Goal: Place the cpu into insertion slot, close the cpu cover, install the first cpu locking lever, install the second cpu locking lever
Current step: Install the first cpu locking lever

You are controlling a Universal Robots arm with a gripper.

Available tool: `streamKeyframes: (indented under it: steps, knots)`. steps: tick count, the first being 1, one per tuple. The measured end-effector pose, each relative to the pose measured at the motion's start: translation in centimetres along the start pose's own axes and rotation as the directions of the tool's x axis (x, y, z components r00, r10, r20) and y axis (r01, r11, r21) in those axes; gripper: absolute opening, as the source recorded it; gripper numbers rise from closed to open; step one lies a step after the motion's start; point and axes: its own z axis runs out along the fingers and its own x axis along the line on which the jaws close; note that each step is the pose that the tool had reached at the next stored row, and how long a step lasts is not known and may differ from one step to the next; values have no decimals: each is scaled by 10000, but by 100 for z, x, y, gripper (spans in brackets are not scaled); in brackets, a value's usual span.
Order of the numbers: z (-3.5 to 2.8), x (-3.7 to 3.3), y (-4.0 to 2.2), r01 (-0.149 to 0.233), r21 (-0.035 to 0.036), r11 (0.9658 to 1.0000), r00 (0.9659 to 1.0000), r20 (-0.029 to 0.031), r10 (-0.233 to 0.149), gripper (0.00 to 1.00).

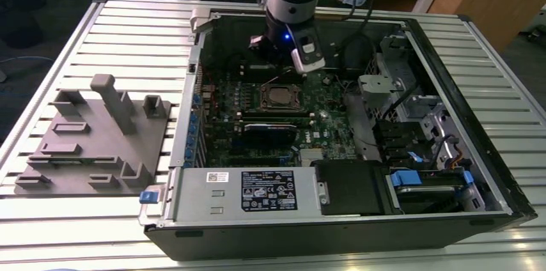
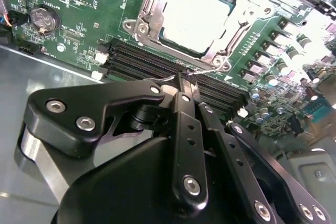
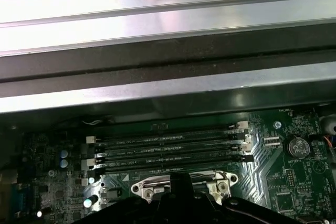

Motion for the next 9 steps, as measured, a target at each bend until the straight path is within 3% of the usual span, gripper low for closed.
streamKeyframes:
  steps: [9]
  knots:
    - [80,6,69,1,-3,10000,10000,1,-1,11]
